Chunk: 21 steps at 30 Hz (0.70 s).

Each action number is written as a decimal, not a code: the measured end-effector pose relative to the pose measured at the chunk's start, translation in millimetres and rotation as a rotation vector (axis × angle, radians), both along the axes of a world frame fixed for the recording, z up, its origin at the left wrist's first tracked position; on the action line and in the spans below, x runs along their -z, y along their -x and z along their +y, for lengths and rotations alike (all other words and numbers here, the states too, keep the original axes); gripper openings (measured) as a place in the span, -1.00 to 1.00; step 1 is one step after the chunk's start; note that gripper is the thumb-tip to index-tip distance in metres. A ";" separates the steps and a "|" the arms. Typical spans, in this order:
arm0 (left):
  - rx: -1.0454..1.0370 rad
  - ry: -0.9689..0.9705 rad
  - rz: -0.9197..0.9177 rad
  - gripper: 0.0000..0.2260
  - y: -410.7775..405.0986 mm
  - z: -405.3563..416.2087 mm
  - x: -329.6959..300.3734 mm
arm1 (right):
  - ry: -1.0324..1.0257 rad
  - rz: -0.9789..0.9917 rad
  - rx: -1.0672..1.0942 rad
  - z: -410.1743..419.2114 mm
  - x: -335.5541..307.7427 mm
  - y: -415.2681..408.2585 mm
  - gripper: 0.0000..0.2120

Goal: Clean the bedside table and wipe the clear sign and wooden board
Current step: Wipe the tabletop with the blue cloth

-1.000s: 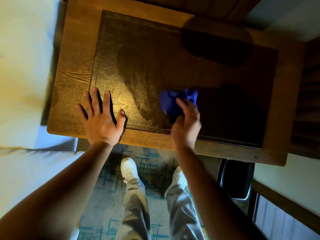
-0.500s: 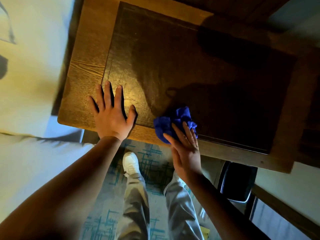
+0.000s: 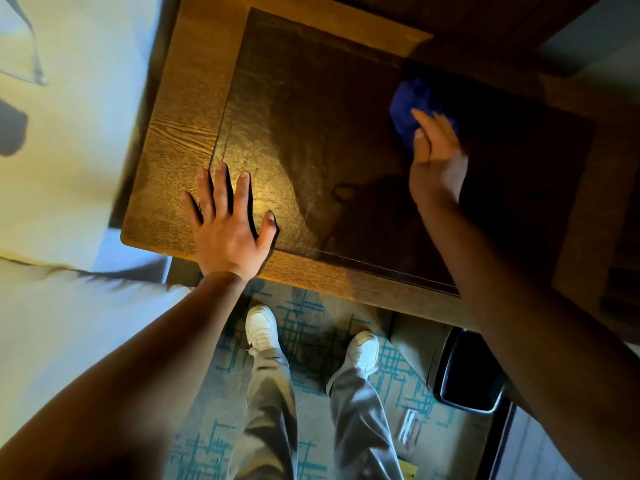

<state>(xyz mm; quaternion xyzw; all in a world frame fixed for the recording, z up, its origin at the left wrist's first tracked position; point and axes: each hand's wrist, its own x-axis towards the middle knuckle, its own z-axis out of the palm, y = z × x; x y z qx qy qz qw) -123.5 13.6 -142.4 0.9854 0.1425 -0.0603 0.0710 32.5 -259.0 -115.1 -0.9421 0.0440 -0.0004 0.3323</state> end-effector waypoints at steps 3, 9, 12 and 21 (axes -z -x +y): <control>0.001 0.001 -0.008 -0.38 0.2 0.0 -0.4 | 0.082 0.022 -0.132 13.1 3.8 8.1 -0.63; -0.007 0.011 -0.002 -0.40 1.2 0.8 -1.7 | 0.096 0.038 -0.510 15.9 6.1 150.0 -0.63; -0.016 0.029 0.002 -0.41 0.9 -0.1 -1.8 | 0.131 0.042 -0.623 -4.6 5.3 207.7 -0.60; -0.021 0.040 -0.007 -0.41 0.1 -3.1 -3.5 | 0.307 0.158 0.233 -147.3 -5.5 236.3 -0.51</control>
